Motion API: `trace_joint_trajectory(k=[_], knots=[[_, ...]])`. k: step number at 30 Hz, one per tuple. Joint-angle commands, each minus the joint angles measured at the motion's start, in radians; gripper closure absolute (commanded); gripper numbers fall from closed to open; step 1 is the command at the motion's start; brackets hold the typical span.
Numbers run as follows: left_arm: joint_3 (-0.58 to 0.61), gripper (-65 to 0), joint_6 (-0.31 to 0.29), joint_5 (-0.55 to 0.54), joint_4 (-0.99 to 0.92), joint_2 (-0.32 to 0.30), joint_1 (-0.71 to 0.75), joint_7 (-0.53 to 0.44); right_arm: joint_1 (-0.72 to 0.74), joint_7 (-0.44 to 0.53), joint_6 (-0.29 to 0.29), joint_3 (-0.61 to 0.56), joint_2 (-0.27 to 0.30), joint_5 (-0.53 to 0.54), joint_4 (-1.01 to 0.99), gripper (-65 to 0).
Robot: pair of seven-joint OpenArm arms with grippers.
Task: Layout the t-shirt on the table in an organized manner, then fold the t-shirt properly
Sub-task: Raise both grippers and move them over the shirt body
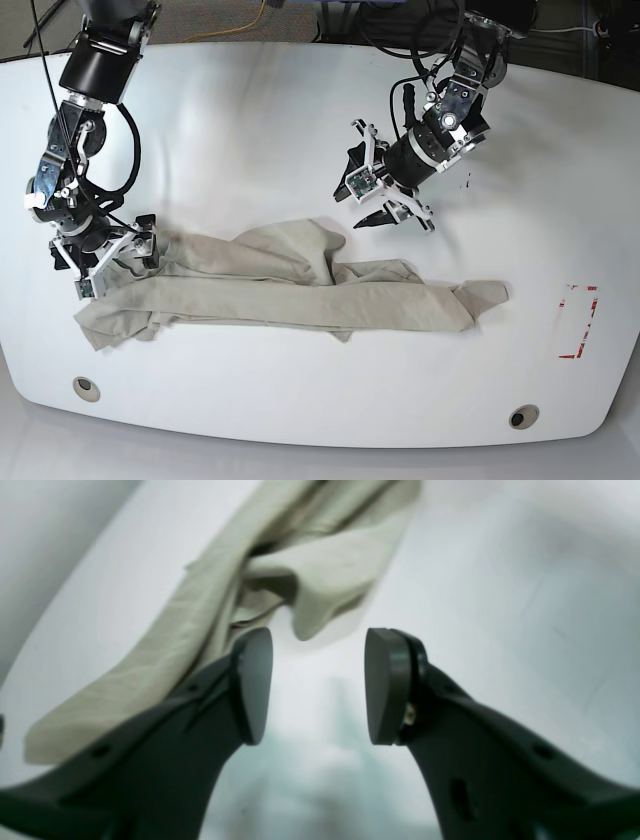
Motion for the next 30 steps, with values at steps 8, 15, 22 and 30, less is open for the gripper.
trace_joint_trajectory(k=[8, 15, 22, 30], knots=[[-0.061, -28.4, 0.019, 0.011, -0.034, 0.018, -0.082, -0.015, 0.015, 0.021, 0.007, 0.004, 0.018, 0.017, 0.026, -65.0], [-0.258, -28.4, 0.019, 0.008, -0.034, 0.055, -0.102, -0.014, -0.020, 0.019, 0.090, -0.001, -0.031, 0.017, 0.100, -65.0], [-0.451, -28.4, 0.016, 0.007, -0.031, 0.087, -0.135, -0.014, -0.060, 0.018, 0.133, -0.104, -0.067, 0.008, 0.180, -65.0], [-0.597, -28.4, 0.017, 0.005, -0.045, 0.084, -0.205, -0.017, -0.068, 0.018, 0.131, -0.184, -0.074, 0.008, 0.195, -65.0]])
